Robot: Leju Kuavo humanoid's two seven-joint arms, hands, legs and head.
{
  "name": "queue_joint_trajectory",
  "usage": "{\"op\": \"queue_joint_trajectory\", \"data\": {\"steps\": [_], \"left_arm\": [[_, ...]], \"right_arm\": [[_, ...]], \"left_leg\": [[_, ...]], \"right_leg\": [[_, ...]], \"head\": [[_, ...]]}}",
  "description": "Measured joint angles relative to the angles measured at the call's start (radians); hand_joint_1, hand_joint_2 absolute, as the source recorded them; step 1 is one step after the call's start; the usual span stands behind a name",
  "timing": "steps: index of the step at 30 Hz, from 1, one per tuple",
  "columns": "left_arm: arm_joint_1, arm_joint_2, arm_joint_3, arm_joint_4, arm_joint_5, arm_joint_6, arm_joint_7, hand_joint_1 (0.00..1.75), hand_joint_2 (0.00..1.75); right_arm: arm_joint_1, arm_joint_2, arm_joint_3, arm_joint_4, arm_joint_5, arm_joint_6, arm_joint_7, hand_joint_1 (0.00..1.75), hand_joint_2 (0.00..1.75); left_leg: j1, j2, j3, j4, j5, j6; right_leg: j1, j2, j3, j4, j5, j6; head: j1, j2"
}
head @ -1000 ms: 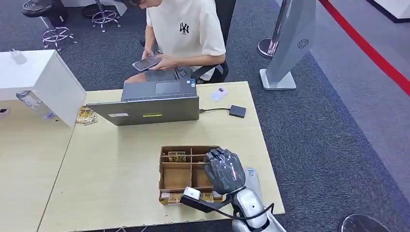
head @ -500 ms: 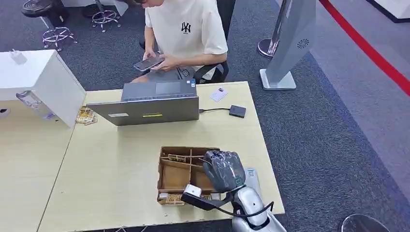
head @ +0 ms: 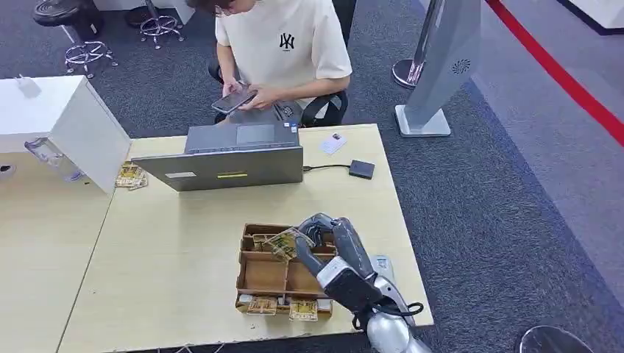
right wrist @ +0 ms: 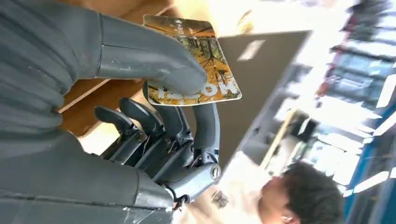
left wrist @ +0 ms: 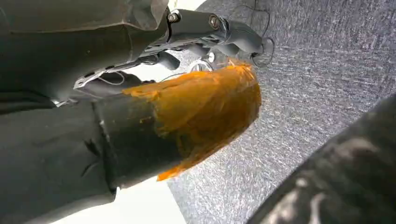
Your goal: Pass the card to the sensor for recognition and then transmit it.
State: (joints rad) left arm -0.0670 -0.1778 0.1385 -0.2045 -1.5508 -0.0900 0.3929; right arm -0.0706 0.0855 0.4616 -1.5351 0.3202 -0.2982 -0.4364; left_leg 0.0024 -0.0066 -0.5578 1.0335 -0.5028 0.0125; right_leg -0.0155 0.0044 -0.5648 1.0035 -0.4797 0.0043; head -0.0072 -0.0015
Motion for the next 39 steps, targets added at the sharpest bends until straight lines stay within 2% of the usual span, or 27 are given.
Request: {"op": "queue_joint_trajectory", "data": {"steps": [3, 9, 13, 21, 27, 32, 39], "left_arm": [[0.002, 0.002, 0.002, 0.000, 0.033, 0.004, 0.002, 0.00, 0.00], [0.011, 0.005, 0.050, 0.000, 0.129, 0.016, 0.014, 0.00, 0.00], [0.013, 0.009, 0.092, 0.000, 0.173, 0.022, 0.016, 0.00, 0.00], [0.015, 0.010, 0.171, 0.000, 0.238, 0.035, 0.018, 0.00, 0.00], [0.016, 0.009, 0.264, 0.000, 0.324, 0.043, 0.024, 0.00, 0.00], [0.016, 0.008, 0.325, 0.000, 0.352, 0.043, 0.024, 0.00, 0.00], [0.016, 0.008, 0.365, 0.000, 0.348, 0.039, 0.024, 0.00, 0.00]], "right_arm": [[0.010, 0.003, -0.022, -0.033, -0.087, 0.067, -0.017, 1.75, 1.75], [0.026, 0.005, -0.053, -0.064, -0.176, 0.138, -0.027, 1.75, 1.75], [0.033, 0.005, -0.067, -0.074, -0.200, 0.162, -0.032, 1.75, 1.75], [0.045, 0.005, -0.082, -0.082, -0.223, 0.182, -0.034, 1.75, 1.75], [0.057, 0.005, -0.091, -0.088, -0.247, 0.200, -0.036, 1.75, 1.75], [0.060, 0.004, -0.095, -0.096, -0.257, 0.214, -0.041, 1.75, 1.75], [0.049, 0.004, -0.093, -0.114, -0.162, 0.144, -0.061, 1.75, 1.75]], "left_leg": [[0.000, 0.000, 0.000, 0.000, 0.000, 0.000], [0.000, 0.000, 0.000, 0.000, 0.000, 0.000], [0.000, 0.000, 0.000, 0.000, 0.000, 0.000], [0.000, 0.000, 0.000, 0.000, 0.000, 0.000], [0.000, 0.000, 0.000, 0.000, 0.000, 0.000], [0.000, 0.000, 0.000, 0.000, 0.000, 0.000], [0.000, 0.000, 0.000, 0.000, 0.000, 0.000]], "right_leg": [[0.000, 0.000, 0.000, 0.000, 0.000, 0.000], [0.000, 0.000, 0.000, 0.000, 0.000, 0.000], [0.000, 0.000, 0.000, 0.000, 0.000, 0.000], [0.000, 0.000, 0.000, 0.000, 0.000, 0.000], [0.000, 0.000, 0.000, 0.000, 0.000, 0.000], [0.000, 0.000, 0.000, 0.000, 0.000, 0.000], [0.000, 0.000, 0.000, 0.000, 0.000, 0.000]], "head": [[0.000, 0.000], [0.000, 0.000], [0.000, 0.000], [0.000, 0.000], [0.000, 0.000], [0.000, 0.000], [0.000, 0.000]]}}
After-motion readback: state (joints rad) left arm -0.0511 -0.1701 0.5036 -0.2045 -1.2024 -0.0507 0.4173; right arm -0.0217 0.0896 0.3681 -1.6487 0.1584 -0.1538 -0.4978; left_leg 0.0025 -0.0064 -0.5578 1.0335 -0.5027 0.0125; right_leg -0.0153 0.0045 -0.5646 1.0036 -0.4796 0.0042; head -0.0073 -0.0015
